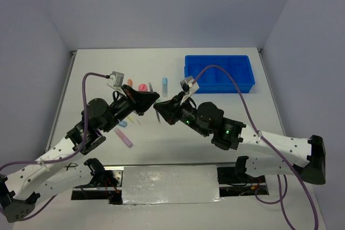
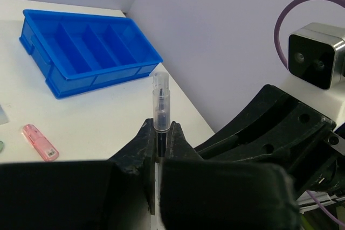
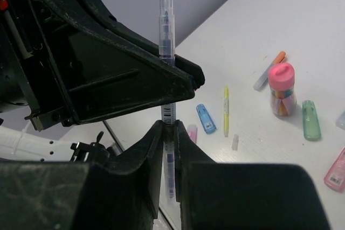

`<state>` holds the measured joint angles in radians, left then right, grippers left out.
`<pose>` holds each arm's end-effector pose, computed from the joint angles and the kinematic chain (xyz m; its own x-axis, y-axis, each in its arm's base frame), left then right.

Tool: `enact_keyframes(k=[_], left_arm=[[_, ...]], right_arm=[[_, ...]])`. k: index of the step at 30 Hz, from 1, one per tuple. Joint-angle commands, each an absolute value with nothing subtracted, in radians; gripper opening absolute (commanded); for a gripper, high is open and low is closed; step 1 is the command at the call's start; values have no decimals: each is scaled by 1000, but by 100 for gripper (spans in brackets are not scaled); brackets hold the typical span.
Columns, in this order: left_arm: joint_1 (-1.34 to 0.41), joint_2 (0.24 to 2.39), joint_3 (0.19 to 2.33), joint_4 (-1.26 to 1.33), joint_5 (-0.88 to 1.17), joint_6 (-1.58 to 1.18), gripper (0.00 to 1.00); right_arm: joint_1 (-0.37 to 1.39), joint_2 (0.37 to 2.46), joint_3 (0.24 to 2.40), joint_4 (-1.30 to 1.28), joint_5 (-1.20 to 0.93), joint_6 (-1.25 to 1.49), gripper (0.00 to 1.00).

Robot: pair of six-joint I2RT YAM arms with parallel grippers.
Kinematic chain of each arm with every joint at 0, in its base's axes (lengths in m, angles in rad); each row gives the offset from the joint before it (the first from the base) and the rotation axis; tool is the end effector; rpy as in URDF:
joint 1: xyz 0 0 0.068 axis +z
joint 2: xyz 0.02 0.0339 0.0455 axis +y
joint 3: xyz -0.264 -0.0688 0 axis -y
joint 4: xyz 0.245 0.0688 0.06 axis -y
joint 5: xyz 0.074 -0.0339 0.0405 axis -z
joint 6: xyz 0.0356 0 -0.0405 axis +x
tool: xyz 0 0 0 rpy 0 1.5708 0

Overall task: Sort the stationery into containers
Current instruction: Close the pen cap on the pen.

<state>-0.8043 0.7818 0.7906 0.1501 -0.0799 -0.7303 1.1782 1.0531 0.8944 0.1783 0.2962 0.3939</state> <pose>0.1305 -0.1315 0.3790 -0.3608 -0.5840 -0.7272 0.5674 0.4813 -0.6681 0.1048 0.2259 0.3656 -0.2894 0.2606 -0.9210 -0.7158 0.5799 0.3890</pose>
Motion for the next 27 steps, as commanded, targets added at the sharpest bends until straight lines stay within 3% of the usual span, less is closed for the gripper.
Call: enact_keyframes(k=[1, 4, 8, 10, 13, 14, 15, 17, 19, 21, 22, 23, 24, 25, 27], left_arm=[[-810, 785, 831, 130, -37, -673, 0], [-810, 784, 834, 136, -9, -644, 0], [-810, 756, 831, 182, 95, -566, 0], [-810, 744, 822, 235, 190, -542, 0], [-810, 721, 792, 316, 290, -532, 0], [-810, 719, 788, 330, 298, -537, 0], [-810, 719, 787, 342, 302, -541, 0], [-810, 727, 792, 334, 302, -537, 0], [-810, 736, 802, 307, 296, -525, 1], [-810, 741, 805, 290, 258, -519, 33], [-810, 742, 813, 275, 238, -517, 53], [-810, 742, 816, 255, 209, -515, 80], [-810, 742, 821, 246, 196, -514, 92], [-810, 747, 836, 236, 186, -514, 99], [-810, 752, 865, 213, 157, -517, 99]], right_arm=[[1177, 1026, 911, 272, 296, 374, 0], [1177, 1025, 904, 275, 273, 365, 0], [1173, 1031, 894, 249, 177, 330, 38], [1170, 1035, 897, 235, 147, 328, 38], [1173, 1037, 887, 245, 132, 330, 37], [1170, 1038, 888, 244, 126, 328, 32], [1170, 1039, 890, 242, 127, 327, 13], [1170, 1037, 893, 235, 130, 330, 0], [1170, 1031, 891, 232, 133, 330, 0], [1170, 1023, 887, 230, 133, 331, 0], [1170, 1020, 885, 230, 133, 331, 0], [1170, 1017, 884, 226, 138, 330, 0], [1170, 1017, 885, 221, 140, 328, 0], [1172, 1016, 884, 216, 144, 327, 0], [1170, 1014, 884, 198, 158, 322, 0]])
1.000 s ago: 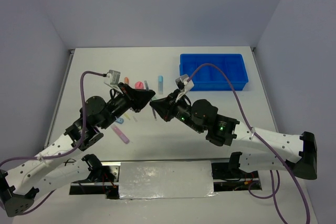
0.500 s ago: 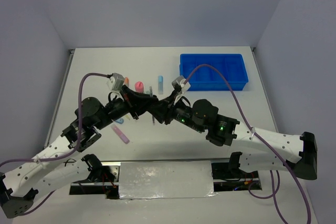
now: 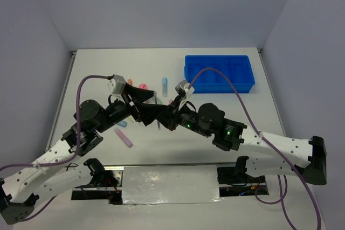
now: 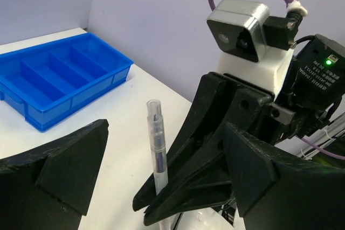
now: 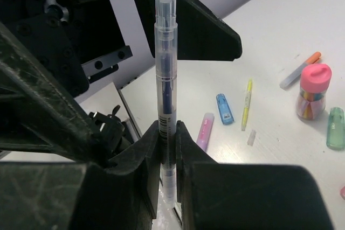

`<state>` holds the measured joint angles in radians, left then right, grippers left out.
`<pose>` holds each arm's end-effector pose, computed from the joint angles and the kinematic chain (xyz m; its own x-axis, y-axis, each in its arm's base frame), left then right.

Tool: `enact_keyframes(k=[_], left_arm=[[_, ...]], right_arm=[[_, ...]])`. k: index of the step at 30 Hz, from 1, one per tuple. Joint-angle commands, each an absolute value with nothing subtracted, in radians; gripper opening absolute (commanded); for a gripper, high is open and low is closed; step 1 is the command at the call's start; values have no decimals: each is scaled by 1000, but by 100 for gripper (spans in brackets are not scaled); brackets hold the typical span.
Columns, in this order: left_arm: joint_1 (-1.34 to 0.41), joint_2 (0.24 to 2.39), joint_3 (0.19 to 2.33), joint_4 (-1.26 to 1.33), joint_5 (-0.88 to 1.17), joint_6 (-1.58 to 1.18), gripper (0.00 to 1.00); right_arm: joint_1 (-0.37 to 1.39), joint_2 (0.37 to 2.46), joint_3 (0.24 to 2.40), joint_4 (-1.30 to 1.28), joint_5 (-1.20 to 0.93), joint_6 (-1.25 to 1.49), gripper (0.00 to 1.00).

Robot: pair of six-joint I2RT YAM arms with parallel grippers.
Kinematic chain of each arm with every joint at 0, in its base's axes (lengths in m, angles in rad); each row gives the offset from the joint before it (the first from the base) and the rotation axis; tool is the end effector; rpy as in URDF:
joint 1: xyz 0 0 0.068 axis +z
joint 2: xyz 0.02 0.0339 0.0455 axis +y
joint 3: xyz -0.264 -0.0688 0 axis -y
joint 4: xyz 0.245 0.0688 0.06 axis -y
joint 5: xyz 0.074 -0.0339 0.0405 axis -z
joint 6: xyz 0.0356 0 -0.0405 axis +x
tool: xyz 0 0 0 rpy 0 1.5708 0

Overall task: Sort the stationery into containers
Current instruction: Close the pen cap on the pen.

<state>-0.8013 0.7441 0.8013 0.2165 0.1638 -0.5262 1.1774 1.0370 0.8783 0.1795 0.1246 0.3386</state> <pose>0.1155 -0.1276 0.3957 -0.2482 -0.4560 -0.8547 0.8017 0.3986 -0.4454 0.0985 0.2259 0.3636 -0.2811 0.1826 -0.9422 -0.8221 0.4606 0.3345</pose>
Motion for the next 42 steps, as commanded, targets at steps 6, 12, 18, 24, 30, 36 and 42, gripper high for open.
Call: enact_keyframes(k=[6, 12, 18, 24, 30, 36, 42], left_arm=[[-810, 762, 931, 135, 57, -503, 84], [-810, 778, 919, 144, 69, -514, 66], [-810, 798, 916, 137, 64, -517, 58], [-810, 802, 897, 130, 67, -532, 16], [-810, 811, 832, 143, 118, -604, 0], [-830, 808, 663, 239, 163, -704, 0], [-897, 796, 559, 258, 130, -738, 0]], right_arm=[[1170, 1009, 888, 179, 164, 321, 0], [1170, 1011, 908, 160, 170, 314, 0], [1172, 1017, 911, 167, 160, 314, 0], [1170, 1025, 923, 172, 155, 311, 0], [1170, 994, 913, 222, 155, 289, 0], [1151, 1008, 1008, 213, 183, 218, 0], [1056, 1037, 1124, 195, 115, 210, 0]])
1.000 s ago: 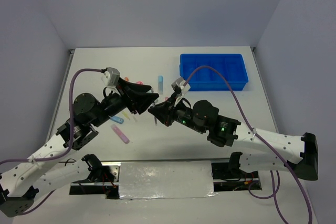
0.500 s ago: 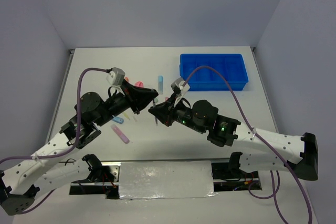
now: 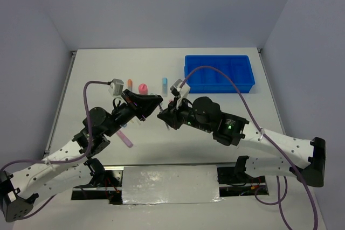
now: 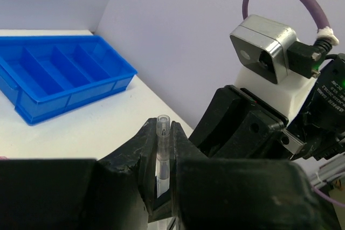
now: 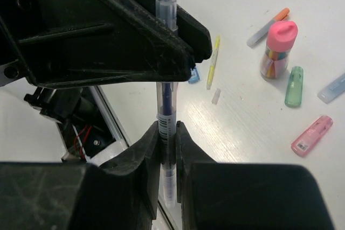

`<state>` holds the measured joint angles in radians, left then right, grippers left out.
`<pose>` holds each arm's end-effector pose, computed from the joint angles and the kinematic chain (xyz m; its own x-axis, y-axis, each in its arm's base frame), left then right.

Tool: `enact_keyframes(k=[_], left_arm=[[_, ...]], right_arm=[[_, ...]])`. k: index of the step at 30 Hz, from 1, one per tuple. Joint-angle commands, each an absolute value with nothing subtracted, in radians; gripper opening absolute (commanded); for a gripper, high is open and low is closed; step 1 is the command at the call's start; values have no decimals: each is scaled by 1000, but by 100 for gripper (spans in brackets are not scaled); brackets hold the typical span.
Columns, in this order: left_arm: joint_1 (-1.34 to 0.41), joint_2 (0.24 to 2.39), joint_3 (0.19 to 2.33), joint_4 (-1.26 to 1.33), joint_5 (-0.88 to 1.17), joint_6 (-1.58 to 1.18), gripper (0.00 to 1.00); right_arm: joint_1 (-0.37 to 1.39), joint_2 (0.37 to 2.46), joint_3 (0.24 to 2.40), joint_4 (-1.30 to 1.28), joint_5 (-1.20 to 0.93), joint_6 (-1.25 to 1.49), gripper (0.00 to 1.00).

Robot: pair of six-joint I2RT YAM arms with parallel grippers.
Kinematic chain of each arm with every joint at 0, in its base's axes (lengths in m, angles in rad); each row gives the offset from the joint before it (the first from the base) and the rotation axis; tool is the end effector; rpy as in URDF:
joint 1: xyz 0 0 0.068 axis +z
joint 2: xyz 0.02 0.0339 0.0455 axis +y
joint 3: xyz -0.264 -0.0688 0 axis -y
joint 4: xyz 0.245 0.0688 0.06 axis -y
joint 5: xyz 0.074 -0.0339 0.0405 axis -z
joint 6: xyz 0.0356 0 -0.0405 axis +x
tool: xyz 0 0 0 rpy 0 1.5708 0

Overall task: Sort the stationery into containers
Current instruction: Close the pen cap on the pen, then place the pen in the storage box.

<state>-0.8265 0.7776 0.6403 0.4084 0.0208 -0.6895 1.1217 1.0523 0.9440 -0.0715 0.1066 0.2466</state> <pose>0.1271 -0.1391 0.3540 -0.3365 -0.5735 -0.7469 0.6933 0.3859 -0.6086 0.1106 0.2207 0.3564 -0.2829 -0.0278 -0.9588 -0.8056 0.5494 0.2217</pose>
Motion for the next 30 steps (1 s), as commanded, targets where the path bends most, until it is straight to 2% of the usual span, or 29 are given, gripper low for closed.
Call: enact_keyframes(k=[1, 6, 12, 15, 16, 17, 18, 19, 20, 21, 23, 24, 26, 27, 30], left_arm=[[-905, 798, 549, 262, 126, -741, 0], [-954, 840, 525, 304, 111, -749, 0], [-963, 841, 554, 281, 91, -716, 0], [-963, 827, 633, 207, 37, -680, 0], [-963, 824, 671, 95, -54, -672, 0], [-963, 819, 714, 22, -133, -666, 6], [-963, 815, 821, -64, -223, -669, 25], [-963, 813, 883, -139, -315, -673, 48], [-962, 813, 940, -273, -504, -704, 92], [-960, 822, 1071, -337, -603, -725, 99], [-954, 847, 1217, -493, -825, -744, 99], [-954, 880, 1365, -538, -883, -747, 99], [-951, 913, 1497, -648, -1015, -749, 99], [-951, 929, 1584, -669, -1038, -739, 99], [-951, 910, 1608, -712, -1066, -723, 99]], right_arm=[[1046, 1040, 1138, 195, 103, 212, 0], [1012, 1089, 1238, 167, 55, 212, 0], [996, 1088, 1227, 158, 54, 219, 0], [968, 1078, 1184, 160, 40, 236, 0], [957, 1084, 1177, 134, 35, 236, 0], [953, 1091, 1163, 123, 41, 235, 0], [948, 1094, 1116, 117, 47, 238, 0], [942, 1103, 1086, 126, 45, 244, 0], [928, 1106, 1053, 133, 40, 251, 0], [922, 1114, 1001, 138, 40, 268, 0], [899, 1121, 962, 143, 57, 278, 0], [888, 1133, 947, 137, 66, 288, 0], [835, 1150, 951, 98, 97, 307, 0], [809, 1178, 974, 81, 104, 327, 0], [704, 1285, 1081, -27, 187, 348, 0]])
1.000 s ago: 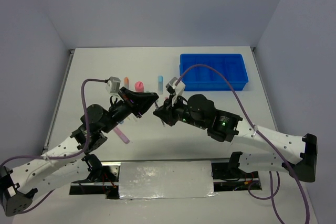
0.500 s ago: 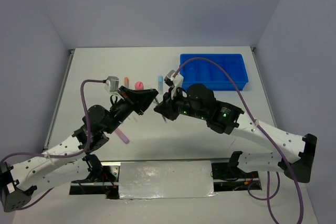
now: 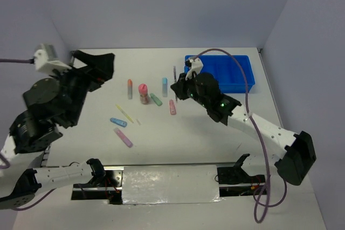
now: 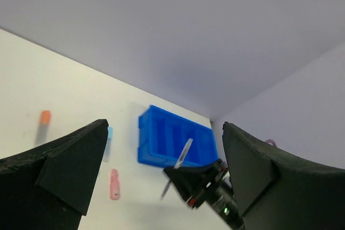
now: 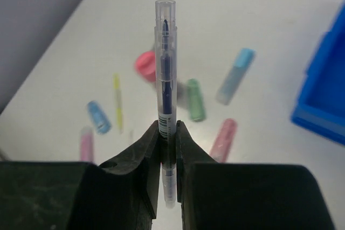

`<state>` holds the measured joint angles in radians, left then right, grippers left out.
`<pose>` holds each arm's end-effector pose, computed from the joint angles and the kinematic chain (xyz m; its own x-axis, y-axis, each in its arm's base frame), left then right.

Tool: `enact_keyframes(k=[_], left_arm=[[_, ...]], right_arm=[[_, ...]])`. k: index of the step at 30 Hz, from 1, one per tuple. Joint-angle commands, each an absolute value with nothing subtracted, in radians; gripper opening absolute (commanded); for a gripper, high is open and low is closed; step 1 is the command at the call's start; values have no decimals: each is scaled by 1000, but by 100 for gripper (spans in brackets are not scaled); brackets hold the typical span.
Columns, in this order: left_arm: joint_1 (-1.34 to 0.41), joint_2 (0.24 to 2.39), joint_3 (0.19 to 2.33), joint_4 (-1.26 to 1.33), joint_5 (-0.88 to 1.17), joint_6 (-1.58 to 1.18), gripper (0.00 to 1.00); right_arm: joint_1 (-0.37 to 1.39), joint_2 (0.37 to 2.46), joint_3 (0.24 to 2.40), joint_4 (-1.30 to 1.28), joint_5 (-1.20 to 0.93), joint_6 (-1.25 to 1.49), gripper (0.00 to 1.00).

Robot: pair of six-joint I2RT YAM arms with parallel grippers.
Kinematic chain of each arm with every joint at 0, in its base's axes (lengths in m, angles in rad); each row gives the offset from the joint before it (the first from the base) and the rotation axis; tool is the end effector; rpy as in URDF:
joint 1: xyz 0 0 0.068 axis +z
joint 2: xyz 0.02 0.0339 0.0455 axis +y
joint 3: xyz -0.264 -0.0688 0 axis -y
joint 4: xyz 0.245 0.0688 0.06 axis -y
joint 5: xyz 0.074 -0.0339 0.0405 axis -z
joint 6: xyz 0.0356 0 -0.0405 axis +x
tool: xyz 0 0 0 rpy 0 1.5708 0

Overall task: Sort the stationery into containers
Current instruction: Place the pen in the storage box.

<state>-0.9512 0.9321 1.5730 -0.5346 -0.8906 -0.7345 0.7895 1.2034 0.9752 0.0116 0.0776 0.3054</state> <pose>0.0916 -0.0808 0.5303 0.0034 -0.7307 -0.6827 0.0881 0.6803 -0.7277 0.2022 0.1999 0.3394 -0.3411 0.0817 -0.9365 -0.5788 0.7667 0.2778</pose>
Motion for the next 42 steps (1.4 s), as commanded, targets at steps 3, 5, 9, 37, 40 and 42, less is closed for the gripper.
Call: enact_keyframes(k=[3, 5, 9, 37, 40, 42], left_arm=[[-953, 839, 1480, -722, -1002, -726, 99], [-953, 778, 1349, -718, -951, -715, 99], [-951, 680, 1180, -744, -849, -696, 99], [-951, 477, 954, -824, -848, -667, 99], [-951, 477, 954, -825, -847, -669, 99], [-951, 472, 953, -825, -847, -667, 99]], right_arm=[[594, 1449, 1270, -165, 265, 325, 0], [551, 1534, 1395, -196, 270, 281, 0], [465, 1800, 1613, -288, 258, 241, 0], [365, 2045, 1640, -250, 273, 183, 14], [367, 2026, 1651, -268, 256, 186, 46], [365, 2005, 1661, -282, 258, 192, 63]])
